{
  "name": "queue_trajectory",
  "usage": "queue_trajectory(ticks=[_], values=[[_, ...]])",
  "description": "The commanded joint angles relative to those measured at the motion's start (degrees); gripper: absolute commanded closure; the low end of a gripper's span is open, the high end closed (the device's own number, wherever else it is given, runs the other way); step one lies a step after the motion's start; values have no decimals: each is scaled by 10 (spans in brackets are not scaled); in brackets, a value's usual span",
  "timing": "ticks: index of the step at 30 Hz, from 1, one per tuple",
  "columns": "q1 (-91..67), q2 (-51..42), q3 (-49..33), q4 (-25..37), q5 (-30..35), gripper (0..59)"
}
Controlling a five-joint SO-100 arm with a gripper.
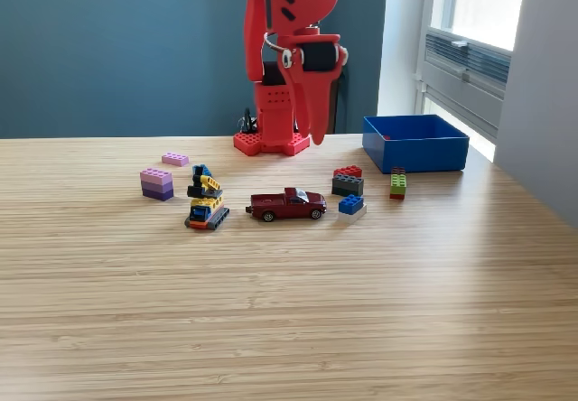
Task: Grasp a lego block and put it in the bin.
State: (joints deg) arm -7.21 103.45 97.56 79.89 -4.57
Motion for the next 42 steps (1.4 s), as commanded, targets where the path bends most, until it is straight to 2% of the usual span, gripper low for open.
queue_trajectory(ticks=[1, 6, 12, 20, 31, 42], values=[[47, 40, 26, -40, -15, 448], [67, 40, 82, -76, -20, 490], [75, 42, 89, -80, -14, 501], [77, 41, 56, -80, -18, 478], [105, 41, 57, -80, -40, 448], [134, 41, 68, -80, -49, 442]])
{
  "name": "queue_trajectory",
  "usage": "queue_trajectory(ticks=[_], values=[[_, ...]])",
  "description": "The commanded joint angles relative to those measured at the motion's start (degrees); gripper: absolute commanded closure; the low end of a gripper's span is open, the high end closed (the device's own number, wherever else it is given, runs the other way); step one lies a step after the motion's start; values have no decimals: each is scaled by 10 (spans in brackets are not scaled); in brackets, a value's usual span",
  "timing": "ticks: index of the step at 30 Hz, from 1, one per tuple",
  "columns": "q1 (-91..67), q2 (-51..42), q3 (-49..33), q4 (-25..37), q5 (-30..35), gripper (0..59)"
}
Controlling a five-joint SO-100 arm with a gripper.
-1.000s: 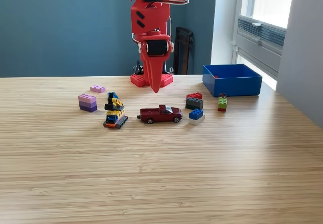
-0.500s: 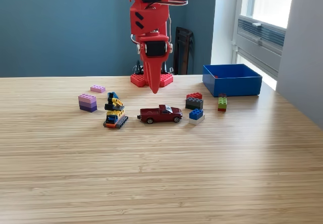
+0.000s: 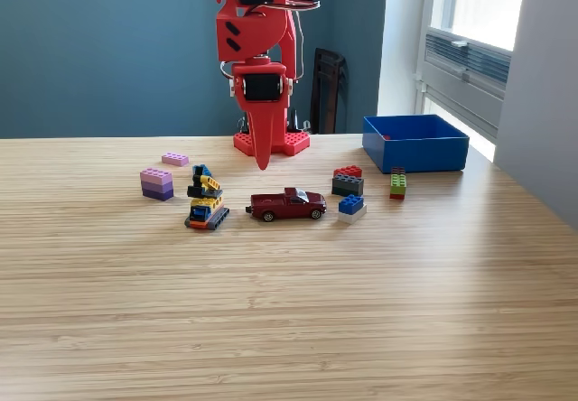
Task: Grasp a lego block and put it in the bin.
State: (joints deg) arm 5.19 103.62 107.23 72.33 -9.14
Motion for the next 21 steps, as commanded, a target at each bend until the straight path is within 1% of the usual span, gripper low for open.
queue_trajectory(ticks=[1, 21], values=[[13, 40, -26, -4, -4, 442], [26, 40, -11, -2, -4, 442]])
